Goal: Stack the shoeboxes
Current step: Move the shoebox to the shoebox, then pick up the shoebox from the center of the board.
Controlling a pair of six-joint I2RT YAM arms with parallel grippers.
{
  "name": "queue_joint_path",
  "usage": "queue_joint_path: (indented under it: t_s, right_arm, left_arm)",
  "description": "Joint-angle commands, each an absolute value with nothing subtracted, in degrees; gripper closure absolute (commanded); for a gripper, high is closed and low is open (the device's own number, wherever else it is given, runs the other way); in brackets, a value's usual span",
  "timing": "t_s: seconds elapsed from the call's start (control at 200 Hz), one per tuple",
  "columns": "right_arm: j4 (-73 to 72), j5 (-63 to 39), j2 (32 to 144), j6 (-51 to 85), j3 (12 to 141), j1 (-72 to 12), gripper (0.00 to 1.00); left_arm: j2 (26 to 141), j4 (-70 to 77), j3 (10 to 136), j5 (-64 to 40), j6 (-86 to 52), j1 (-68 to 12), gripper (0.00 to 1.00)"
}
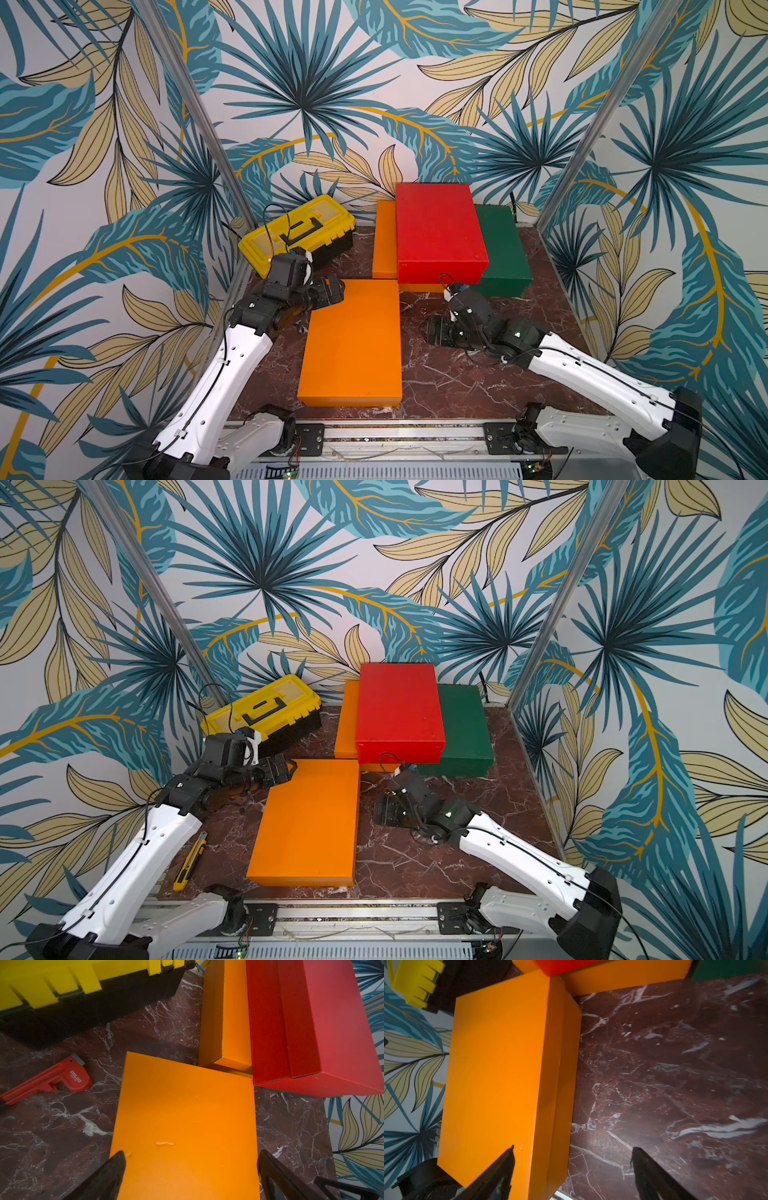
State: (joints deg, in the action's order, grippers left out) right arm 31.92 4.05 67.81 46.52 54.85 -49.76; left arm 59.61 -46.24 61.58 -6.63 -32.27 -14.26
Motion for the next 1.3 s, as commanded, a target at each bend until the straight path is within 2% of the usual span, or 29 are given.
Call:
queue_joint_path:
  t_s: [0.0, 0.205, 0.531, 0.991, 1.297]
  right_arm:
    - [20.25, 2.77, 72.82, 48.08, 53.55, -52.61, 0.1]
    - [10.46, 1.18, 79.88, 49.4, 54.05, -54.13, 0.09]
    - [7.22, 3.17, 87.87, 52.32, 54.05, -55.45, 0.11]
    - [4.75, 2.74, 93.4, 55.19, 54.84, -56.4, 0.11]
    - [4.12, 0.9, 95.03, 53.76, 57.92, -57.45, 0.24]
  left_arm:
    - [57.86, -48.71, 58.84, -7.08, -33.44, -12.31, 0.0]
    - [57.24, -49.55, 51.86, -10.88, -36.14, -9.2, 0.01]
    - [55.15, -49.48, 46.16, -13.08, -37.36, -8.61, 0.01]
    - [59.65, -44.4, 39.67, -17.68, -40.02, -8.61, 0.01]
    - [57.81, -42.01, 38.65, -20.68, -42.24, -8.7, 0.0]
